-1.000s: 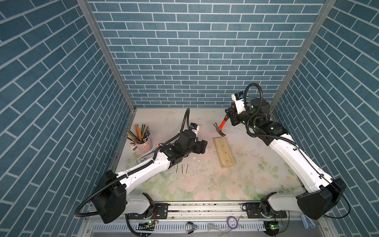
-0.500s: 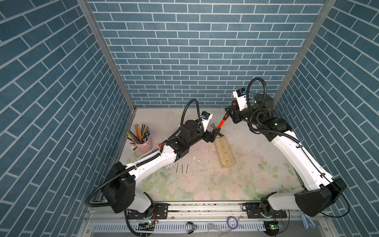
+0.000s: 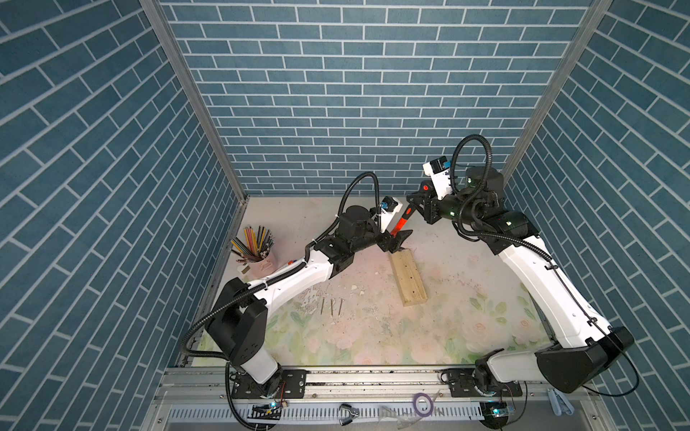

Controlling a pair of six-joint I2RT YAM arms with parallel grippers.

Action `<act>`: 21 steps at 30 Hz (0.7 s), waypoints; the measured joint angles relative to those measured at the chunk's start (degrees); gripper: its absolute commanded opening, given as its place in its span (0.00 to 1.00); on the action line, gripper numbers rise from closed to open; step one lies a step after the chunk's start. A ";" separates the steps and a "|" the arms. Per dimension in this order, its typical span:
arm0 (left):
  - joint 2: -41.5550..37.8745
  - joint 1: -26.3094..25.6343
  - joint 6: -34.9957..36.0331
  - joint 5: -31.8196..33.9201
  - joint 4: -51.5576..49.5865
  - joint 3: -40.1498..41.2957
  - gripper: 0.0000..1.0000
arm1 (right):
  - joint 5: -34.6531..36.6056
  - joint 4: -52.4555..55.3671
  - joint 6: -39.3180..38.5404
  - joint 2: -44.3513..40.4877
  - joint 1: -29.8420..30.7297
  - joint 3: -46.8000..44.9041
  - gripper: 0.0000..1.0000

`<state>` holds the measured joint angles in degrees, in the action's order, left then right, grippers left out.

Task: Use a claw hammer to pull out a nail
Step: Place the hammer at the center of the board.

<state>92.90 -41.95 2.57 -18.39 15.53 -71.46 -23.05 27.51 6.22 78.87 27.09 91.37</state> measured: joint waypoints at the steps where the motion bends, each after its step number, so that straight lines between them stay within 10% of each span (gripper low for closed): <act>1: 0.09 0.02 0.07 -0.35 0.00 -0.09 0.86 | -0.28 0.26 0.00 0.00 0.00 0.04 0.00; 11: 0.70 0.04 -0.13 -2.80 0.02 -0.13 0.69 | -1.38 0.79 1.16 0.02 0.00 1.75 0.00; 21: 0.70 0.07 -0.33 -3.50 0.35 -0.13 0.28 | -1.20 0.94 2.05 0.02 0.00 1.81 0.00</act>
<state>93.60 -41.89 2.24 -21.89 15.88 -71.59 -24.25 28.45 8.27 78.89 27.09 93.19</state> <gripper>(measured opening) 0.313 0.202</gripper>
